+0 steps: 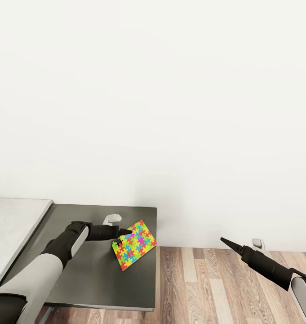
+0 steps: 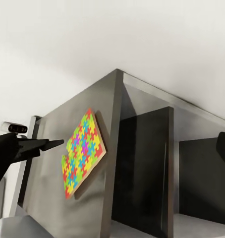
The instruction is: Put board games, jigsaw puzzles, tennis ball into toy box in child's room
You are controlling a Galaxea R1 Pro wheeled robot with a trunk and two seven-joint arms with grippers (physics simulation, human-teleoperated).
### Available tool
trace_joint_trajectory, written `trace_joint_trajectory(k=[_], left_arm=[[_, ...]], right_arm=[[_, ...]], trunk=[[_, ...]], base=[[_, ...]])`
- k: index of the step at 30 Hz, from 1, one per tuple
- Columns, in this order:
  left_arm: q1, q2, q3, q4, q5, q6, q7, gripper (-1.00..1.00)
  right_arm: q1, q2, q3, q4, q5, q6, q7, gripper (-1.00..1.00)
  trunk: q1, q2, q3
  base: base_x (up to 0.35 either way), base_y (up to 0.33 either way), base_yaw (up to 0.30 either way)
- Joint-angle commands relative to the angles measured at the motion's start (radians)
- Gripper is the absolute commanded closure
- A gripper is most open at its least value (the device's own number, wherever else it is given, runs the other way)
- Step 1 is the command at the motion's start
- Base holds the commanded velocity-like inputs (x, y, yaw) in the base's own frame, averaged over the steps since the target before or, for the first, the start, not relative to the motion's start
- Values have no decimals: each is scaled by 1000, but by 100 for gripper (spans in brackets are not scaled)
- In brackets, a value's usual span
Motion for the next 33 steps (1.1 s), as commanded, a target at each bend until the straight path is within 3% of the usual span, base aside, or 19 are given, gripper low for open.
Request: trace_joint_trajectory(k=[1, 15, 22, 33], left_arm=[[-1, 1, -6, -1, 10, 8, 4, -100], [-1, 8, -14, -1, -2, 7, 12, -100], [-1, 2, -13, -1, -56, 10, 12, -100], [-1, 1, -11, -1, -73, 11, 11, -100]], right_arm=[[-1, 0, -1, 0, -3, 6, 1, -100], [-1, 0, 0, 0, -3, 6, 1, -100], [-1, 0, 0, 0, -3, 6, 1, -100], [-1, -1, -2, 0, -3, 6, 2, -100]], trunk=[[1, -2, -2], [1, -2, -2], [1, -2, -2], [1, -2, -2]], base=[[0, 0, 0], [0, 0, 0], [0, 0, 0], [0, -83, 0]])
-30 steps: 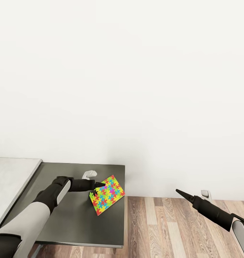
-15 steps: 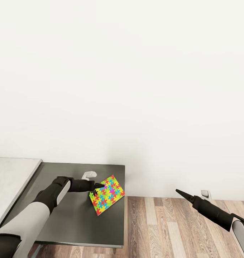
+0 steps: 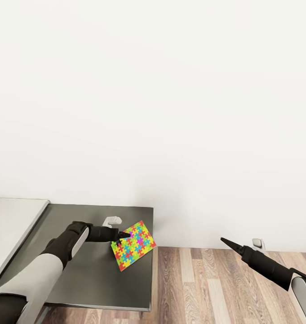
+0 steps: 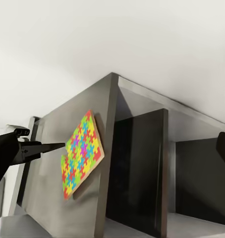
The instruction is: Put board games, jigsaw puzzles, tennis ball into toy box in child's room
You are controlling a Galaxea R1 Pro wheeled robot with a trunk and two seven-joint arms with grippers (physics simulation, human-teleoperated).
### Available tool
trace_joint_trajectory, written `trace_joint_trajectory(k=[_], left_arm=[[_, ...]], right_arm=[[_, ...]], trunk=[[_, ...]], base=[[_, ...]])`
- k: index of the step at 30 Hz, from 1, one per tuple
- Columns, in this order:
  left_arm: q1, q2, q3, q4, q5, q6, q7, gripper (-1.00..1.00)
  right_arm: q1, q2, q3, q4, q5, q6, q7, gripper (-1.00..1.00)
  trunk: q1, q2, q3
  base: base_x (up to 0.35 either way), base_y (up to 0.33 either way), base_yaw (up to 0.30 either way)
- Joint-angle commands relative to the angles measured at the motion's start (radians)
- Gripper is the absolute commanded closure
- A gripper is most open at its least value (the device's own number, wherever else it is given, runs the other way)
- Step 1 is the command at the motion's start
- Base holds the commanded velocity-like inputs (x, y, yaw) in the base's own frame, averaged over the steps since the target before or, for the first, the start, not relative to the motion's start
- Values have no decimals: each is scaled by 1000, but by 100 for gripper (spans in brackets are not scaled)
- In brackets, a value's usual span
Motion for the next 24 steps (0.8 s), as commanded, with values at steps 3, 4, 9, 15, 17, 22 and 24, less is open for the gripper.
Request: trace_joint_trajectory(k=[3, 4, 9, 15, 17, 22, 24], left_arm=[[-1, 1, -6, -1, 10, 8, 3, -100], [-1, 1, -6, -1, 10, 8, 3, -100], [-1, 1, -6, -1, 10, 8, 2, -100], [-1, 1, -6, -1, 10, 8, 1, -100], [-1, 1, -6, -1, 10, 8, 1, -100], [-1, 2, -6, -1, 10, 8, 1, -100], [-1, 2, -6, -1, 10, 8, 1, -100]], right_arm=[[-1, 0, -1, 0, -3, 6, 2, -100], [-1, 0, -1, 0, -3, 6, 2, -100], [-1, -1, -1, 0, -3, 6, 2, -100], [-1, -1, -1, 0, -3, 6, 2, -100], [-1, -1, -1, 0, -3, 6, 2, -100], [-1, -1, -1, 0, -3, 6, 2, -100], [-1, -1, -1, 0, -3, 6, 2, -100]], trunk=[[1, -2, -2], [1, -2, -2], [1, -2, -2], [1, -2, -2], [1, -2, -2], [1, -2, -2], [1, -2, -2]], base=[[0, -25, 0], [0, -11, 0], [0, -44, 0], [0, -151, 0], [0, -49, 0], [0, -15, 0], [0, -13, 0]])
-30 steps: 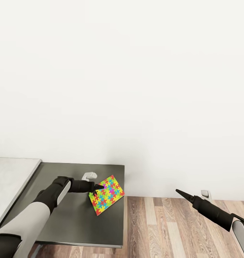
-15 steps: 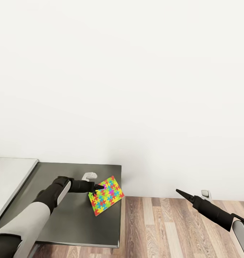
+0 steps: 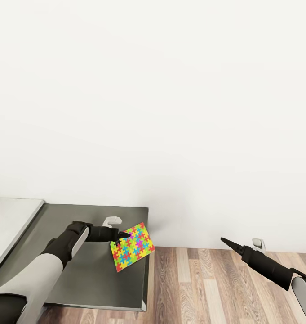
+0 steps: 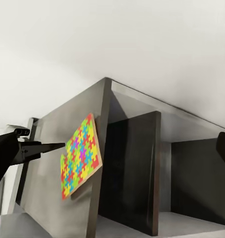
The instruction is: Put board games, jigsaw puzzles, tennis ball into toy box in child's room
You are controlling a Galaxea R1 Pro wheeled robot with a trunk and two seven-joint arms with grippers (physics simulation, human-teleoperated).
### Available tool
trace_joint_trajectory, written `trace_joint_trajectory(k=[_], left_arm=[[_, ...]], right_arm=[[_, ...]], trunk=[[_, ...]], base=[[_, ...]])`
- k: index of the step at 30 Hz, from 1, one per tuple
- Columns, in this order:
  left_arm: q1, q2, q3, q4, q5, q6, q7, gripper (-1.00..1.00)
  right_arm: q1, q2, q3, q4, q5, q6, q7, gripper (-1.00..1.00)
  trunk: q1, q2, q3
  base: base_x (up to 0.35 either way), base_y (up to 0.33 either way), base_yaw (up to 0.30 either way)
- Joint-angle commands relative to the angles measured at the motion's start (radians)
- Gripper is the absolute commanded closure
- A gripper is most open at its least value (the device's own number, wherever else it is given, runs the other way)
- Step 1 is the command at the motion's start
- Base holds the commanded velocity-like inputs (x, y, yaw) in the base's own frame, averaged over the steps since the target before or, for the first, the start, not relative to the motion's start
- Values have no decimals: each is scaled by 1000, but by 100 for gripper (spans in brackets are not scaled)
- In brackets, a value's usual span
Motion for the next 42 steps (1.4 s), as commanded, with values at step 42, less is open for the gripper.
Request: trace_joint_trajectory(k=[42], left_arm=[[-1, 186, 183, -66, 33, 11, -283, -100]], right_arm=[[-47, 4, 115, 31, 9, 5, -38, -100]], trunk=[[1, -2, -2]], base=[[-12, -27, 0]])
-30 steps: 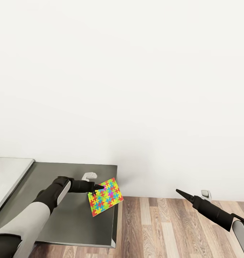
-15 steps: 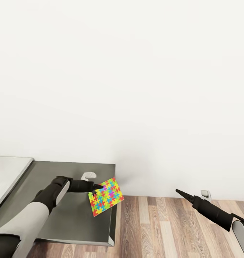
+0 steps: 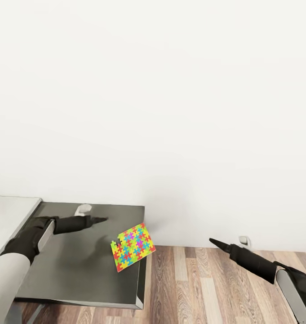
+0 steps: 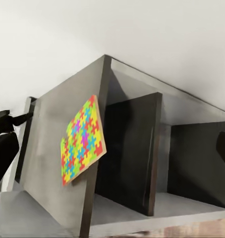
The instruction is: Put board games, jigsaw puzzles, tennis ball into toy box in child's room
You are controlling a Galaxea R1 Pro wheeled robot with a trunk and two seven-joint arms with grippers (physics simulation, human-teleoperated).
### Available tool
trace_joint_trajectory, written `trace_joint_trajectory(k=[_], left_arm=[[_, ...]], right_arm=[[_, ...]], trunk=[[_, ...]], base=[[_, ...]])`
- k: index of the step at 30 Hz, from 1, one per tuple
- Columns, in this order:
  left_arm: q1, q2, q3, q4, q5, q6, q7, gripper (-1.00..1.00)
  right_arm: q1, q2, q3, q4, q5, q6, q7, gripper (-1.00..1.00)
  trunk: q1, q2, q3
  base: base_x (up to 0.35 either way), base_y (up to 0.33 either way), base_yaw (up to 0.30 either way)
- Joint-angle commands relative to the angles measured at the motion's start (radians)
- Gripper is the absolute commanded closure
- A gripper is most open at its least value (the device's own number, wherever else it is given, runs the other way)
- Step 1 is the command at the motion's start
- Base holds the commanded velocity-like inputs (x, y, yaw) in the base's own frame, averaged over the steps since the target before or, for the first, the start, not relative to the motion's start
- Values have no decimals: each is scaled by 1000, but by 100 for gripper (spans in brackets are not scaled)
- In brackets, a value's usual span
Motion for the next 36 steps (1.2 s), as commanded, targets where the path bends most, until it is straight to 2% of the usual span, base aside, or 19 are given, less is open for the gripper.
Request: trace_joint_trajectory(k=[1, 4, 5, 7, 10, 11, 13, 14, 15, 18, 20, 30, 36], left_arm=[[-1, 9, 7, 0, 5, 8, -17, -100], [-1, 27, 19, -1, 6, 12, -55, -100], [0, 34, 23, -4, 7, 15, -81, -100], [1, 38, 25, -8, 8, 21, -115, -100], [2, 41, 24, -20, 8, 35, -182, -100], [4, 43, 25, -30, 7, 45, -236, -100], [7, 44, 26, -41, 6, 51, -293, -100], [9, 45, 27, -51, 5, 56, -347, -100], [11, 46, 28, -60, 2, 61, -394, -100], [12, 47, 28, -69, -1, 66, -448, -100], [13, 47, 27, -73, -2, 67, -468, -100], [13, 46, 29, -78, 1, 69, -491, -100], [13, 48, 30, -79, 3, 75, -494, -100]], right_arm=[[-13, 0, 22, 12, -3, 6, -10, -100], [-64, 2, 97, 73, -2, 6, -53, -100], [-108, 11, 149, 130, -2, 6, -86, -100], [-153, 29, 197, 189, -1, 5, -112, -100], [-214, 71, 257, 272, 1, 4, -139, -100], [-243, 103, 285, 315, 3, 4, -149, -100], [-261, 131, 305, 345, 4, 3, -155, -100], [-274, 156, 317, 365, 4, 3, -161, -100], [-283, 176, 325, 379, 4, 4, -167, -100], [-292, 203, 333, 394, 0, 6, -168, -100], [-296, 210, 333, 399, -5, 9, -168, -100], [-299, 219, 331, 405, -14, 10, -166, -100], [-298, 211, 329, 405, -15, 10, -162, -100]], trunk=[[1, -2, -2], [1, -2, -2], [1, -2, -2], [1, -2, -2], [1, -2, -2], [1, -2, -2], [1, -2, -2], [1, -2, -2], [1, -2, -2], [1, -2, -2], [1, -2, -2], [1, -2, -2], [1, -2, -2]], base=[[0, 0, 0], [0, 0, 0], [0, 0, 0], [0, 0, 0], [0, 0, 0], [0, 0, 0], [0, 0, 0], [0, 0, 0], [0, 0, 0], [0, 0, 0], [0, 0, 0], [0, 0, 0], [0, 0, 0]])
